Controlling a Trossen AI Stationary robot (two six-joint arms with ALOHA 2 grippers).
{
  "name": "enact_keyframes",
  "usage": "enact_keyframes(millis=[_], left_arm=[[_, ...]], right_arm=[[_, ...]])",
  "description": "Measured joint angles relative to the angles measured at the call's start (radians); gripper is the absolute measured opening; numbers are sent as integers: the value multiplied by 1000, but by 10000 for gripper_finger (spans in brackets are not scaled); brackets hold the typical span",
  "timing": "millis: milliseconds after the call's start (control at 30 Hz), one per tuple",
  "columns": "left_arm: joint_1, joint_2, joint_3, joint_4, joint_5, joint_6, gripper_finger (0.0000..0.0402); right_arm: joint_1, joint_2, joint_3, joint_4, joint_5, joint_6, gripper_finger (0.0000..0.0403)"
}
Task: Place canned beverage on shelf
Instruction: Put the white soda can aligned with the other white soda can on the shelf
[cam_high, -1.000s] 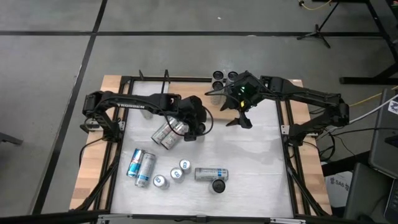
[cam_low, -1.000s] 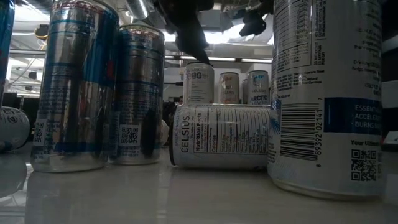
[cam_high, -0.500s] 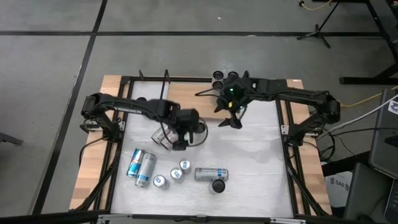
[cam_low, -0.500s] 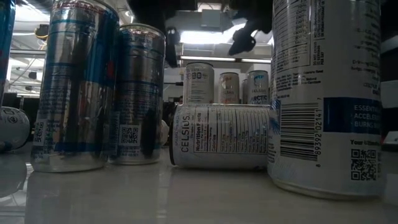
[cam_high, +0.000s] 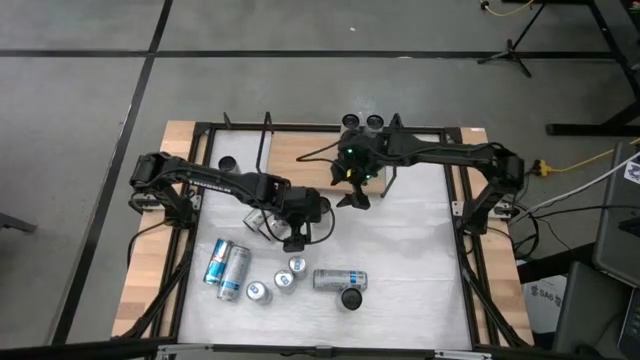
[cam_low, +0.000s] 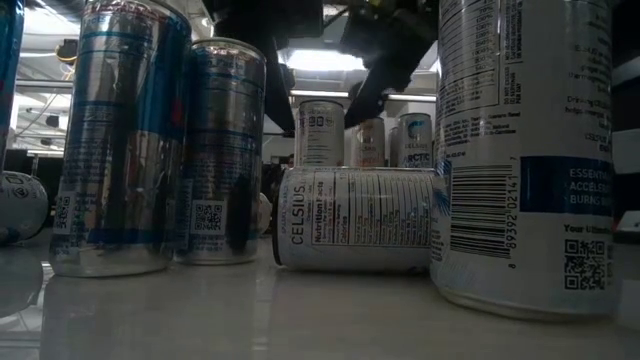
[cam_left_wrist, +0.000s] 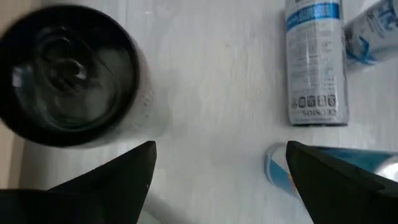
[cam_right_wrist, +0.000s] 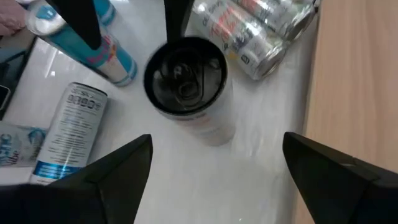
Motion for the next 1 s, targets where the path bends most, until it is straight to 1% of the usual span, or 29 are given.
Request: enact_keyframes(millis=[233, 400, 733, 900, 1000], left_arm=[[7, 0, 0, 37, -18, 1, 348], [10, 0, 0, 38, -37, -2, 348], [11, 0, 0, 25, -68, -4, 348], [15, 0, 0, 24, -97, -4, 348], [19, 0, 0, 28, -136, -5, 348]], right_arm=[[39, 46, 0, 6, 6, -10, 351], [81, 47, -1, 24, 48, -12, 351], [141, 45, -1, 9, 71, -7, 351], [152, 45, -1, -33, 105, 1, 351], [152, 45, -1, -47, 102, 24, 351]])
